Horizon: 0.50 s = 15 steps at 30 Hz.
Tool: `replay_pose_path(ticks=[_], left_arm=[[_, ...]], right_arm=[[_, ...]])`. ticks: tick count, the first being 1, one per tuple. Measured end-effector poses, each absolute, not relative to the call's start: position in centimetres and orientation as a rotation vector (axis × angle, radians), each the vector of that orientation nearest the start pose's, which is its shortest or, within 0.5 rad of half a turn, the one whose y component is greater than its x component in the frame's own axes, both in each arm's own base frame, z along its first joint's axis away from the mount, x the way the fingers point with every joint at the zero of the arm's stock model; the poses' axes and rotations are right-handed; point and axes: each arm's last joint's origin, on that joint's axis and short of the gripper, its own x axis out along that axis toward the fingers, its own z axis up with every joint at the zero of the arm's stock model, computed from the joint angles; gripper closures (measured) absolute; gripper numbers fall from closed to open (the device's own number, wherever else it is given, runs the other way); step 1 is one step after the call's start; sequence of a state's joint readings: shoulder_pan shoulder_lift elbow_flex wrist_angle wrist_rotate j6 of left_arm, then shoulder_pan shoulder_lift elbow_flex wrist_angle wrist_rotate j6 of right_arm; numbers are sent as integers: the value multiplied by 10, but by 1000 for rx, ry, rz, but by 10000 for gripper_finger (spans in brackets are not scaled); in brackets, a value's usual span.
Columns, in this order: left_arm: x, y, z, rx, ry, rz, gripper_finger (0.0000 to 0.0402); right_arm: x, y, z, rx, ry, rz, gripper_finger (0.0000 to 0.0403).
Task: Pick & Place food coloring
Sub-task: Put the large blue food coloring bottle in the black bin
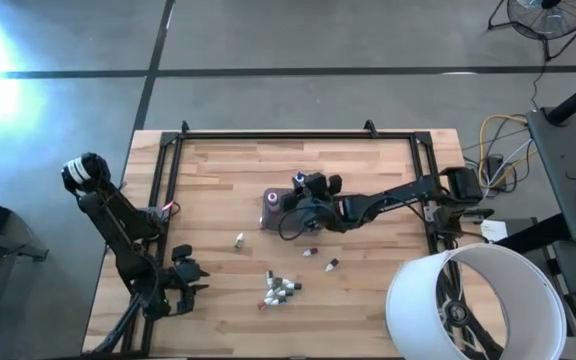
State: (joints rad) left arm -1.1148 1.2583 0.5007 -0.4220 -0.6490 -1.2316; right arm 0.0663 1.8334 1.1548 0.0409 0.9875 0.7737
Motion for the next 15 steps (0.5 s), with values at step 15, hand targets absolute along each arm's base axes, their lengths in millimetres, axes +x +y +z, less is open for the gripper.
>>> replay_pose_path(ticks=[15], left_arm=[[100, -164, 145, -227, 833, 104, 282]], right_arm=[[409, 27, 207, 438, 151, -821, 290]])
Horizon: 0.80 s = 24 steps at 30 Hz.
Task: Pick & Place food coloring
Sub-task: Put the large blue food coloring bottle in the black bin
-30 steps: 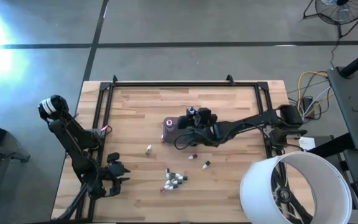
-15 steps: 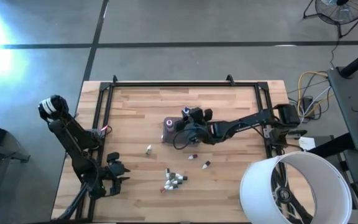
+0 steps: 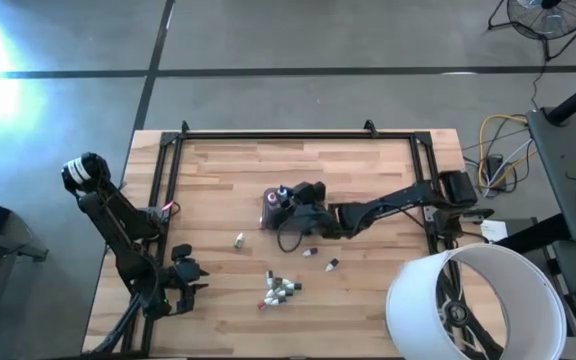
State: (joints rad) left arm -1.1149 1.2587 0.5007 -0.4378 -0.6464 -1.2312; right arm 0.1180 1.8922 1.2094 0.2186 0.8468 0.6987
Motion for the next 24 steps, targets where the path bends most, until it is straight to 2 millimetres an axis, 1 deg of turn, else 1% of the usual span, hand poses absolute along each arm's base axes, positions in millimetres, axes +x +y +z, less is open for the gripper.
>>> replay_pose_path(ticks=[3, 8, 13, 15, 18, 21, 24], left_arm=[[100, -164, 145, -220, 836, 107, 282], [99, -164, 144, -228, 873, 91, 282], [98, -164, 143, -226, 918, 72, 282], [97, -164, 143, -218, 923, 73, 282], [97, -163, 143, -202, 928, 75, 282], [97, -162, 143, -196, 932, 78, 282], [96, -162, 143, -195, 937, 77, 282]], right_arm=[[413, 35, 195, 400, 169, -847, 287], [429, 45, 190, 351, 116, -929, 286], [448, 55, 180, 268, 156, -917, 285], [457, 61, 179, 249, 155, -903, 285], [465, 72, 175, 209, 158, -909, 285], [468, 78, 172, 190, 148, -931, 285], [467, 80, 171, 238, 122, -935, 285]])
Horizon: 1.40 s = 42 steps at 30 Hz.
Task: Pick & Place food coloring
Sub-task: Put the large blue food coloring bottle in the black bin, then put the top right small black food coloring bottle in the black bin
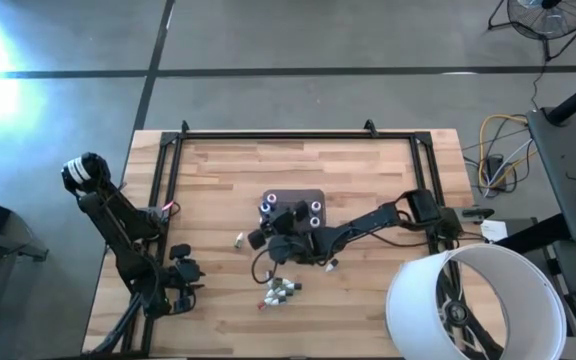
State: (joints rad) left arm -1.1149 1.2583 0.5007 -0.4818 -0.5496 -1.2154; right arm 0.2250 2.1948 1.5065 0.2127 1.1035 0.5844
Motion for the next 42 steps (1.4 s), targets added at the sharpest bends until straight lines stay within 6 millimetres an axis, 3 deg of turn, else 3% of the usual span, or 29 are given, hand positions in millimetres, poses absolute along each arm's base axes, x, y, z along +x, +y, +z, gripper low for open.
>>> replay_pose_path(ticks=[12, 24, 35, 38, 42], left_arm=[[96, -162, 142, -183, 956, 70, 282], [95, -160, 141, -152, 967, 78, 282], [95, -160, 141, -156, 962, 83, 282], [95, -160, 141, -165, 959, 89, 282], [95, -159, 141, -208, 957, 112, 282]], right_arm=[[458, 82, 157, 311, 160, -972, 248], [456, 91, 158, 311, 195, -925, 227], [442, 87, 194, 155, 224, -982, 227], [433, 84, 215, 103, 246, -991, 227], [408, 78, 250, 133, 391, -871, 227]])
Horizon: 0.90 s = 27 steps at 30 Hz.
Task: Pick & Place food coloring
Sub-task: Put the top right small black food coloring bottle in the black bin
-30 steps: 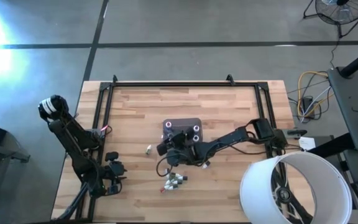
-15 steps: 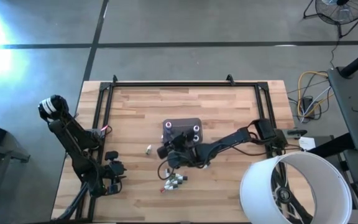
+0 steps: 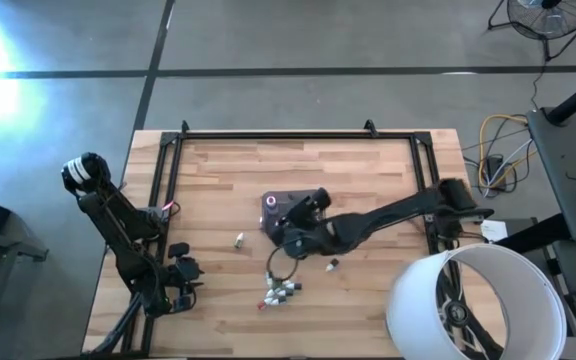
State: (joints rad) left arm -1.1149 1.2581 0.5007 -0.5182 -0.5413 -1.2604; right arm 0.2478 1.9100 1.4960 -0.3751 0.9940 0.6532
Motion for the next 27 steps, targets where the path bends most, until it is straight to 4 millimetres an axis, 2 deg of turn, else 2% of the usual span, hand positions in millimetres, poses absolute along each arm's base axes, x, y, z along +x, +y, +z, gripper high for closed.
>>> replay_pose_path(ticks=[3, 6, 11, 14, 20, 24, 27], left_arm=[[95, -160, 142, -215, 954, 116, 282], [95, -159, 142, -207, 928, 126, 282], [97, -158, 143, -178, 875, 142, 282], [97, -158, 143, -177, 870, 145, 282], [97, -158, 143, -186, 869, 149, 282], [97, -158, 143, -204, 869, 155, 282], [97, -158, 143, -210, 870, 157, 282]], right_arm=[[382, 80, 269, 176, 564, -754, 227], [358, 98, 274, 138, 749, -589, 227], [329, 141, 256, -52, 1022, -202, 227], [319, 154, 235, -216, 1100, -78, 227], [317, 144, 206, -264, 1211, -61, 227], [318, 137, 181, -332, 1320, 163, 227], [322, 135, 169, -411, 1339, 290, 227]])
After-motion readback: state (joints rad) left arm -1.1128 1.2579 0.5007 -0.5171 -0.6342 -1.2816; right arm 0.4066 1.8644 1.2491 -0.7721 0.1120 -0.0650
